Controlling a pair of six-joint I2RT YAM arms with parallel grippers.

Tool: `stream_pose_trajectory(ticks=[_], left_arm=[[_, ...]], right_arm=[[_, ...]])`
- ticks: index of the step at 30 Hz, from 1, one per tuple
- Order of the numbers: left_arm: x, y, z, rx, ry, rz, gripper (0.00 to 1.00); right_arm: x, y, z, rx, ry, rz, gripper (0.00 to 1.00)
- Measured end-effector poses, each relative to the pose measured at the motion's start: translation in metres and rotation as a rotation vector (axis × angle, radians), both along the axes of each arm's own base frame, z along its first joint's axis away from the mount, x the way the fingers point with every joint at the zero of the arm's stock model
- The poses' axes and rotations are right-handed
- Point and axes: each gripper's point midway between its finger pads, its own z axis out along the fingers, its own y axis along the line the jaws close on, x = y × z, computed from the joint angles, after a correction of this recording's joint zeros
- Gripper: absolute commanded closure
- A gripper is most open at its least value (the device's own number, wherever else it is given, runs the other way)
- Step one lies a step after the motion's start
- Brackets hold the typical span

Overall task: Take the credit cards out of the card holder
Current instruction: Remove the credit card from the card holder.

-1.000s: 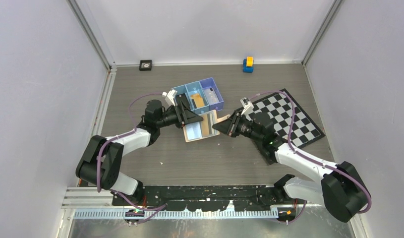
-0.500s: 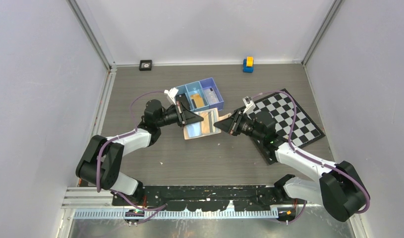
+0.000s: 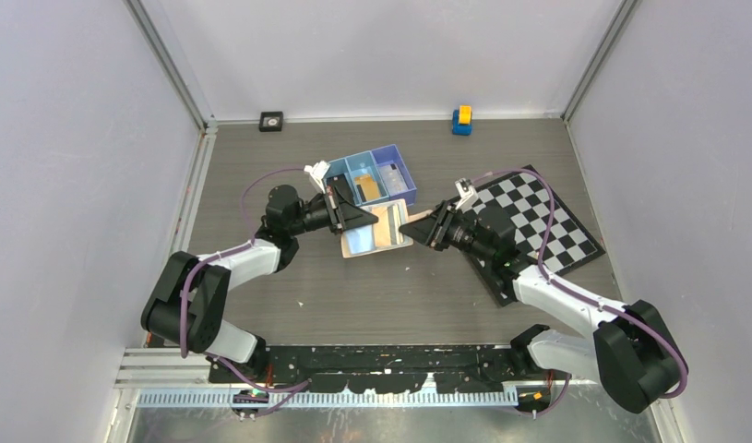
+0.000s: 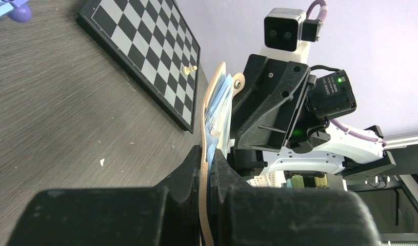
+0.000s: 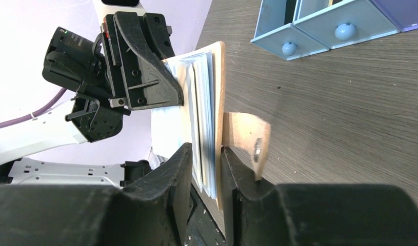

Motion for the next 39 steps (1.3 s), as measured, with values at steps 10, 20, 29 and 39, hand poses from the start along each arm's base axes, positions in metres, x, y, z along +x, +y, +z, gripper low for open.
stream_pose_trajectory(ticks=[10, 20, 29, 39], left_arm=[[-0.003, 0.0, 0.009, -0.038, -0.013, -0.015, 1.0], [-0.003, 0.001, 0.017, -0.068, -0.031, -0.024, 1.0], [0.002, 0.006, 0.015, -0.066, -0.023, -0.003, 1.0], [-0.001, 0.006, 0.022, -0.095, -0.014, -0.022, 1.0]], right_arm=[[0.0, -0.001, 0.004, 0.024, -0.003, 0.002, 0.96], [0.002, 0.0, 0.007, 0.045, -0.013, 0.022, 0.95], [0.009, 0.008, 0.003, -0.007, -0.006, 0.036, 0.88], [0.01, 0.011, 0.0, -0.034, -0.011, 0.044, 0.76]])
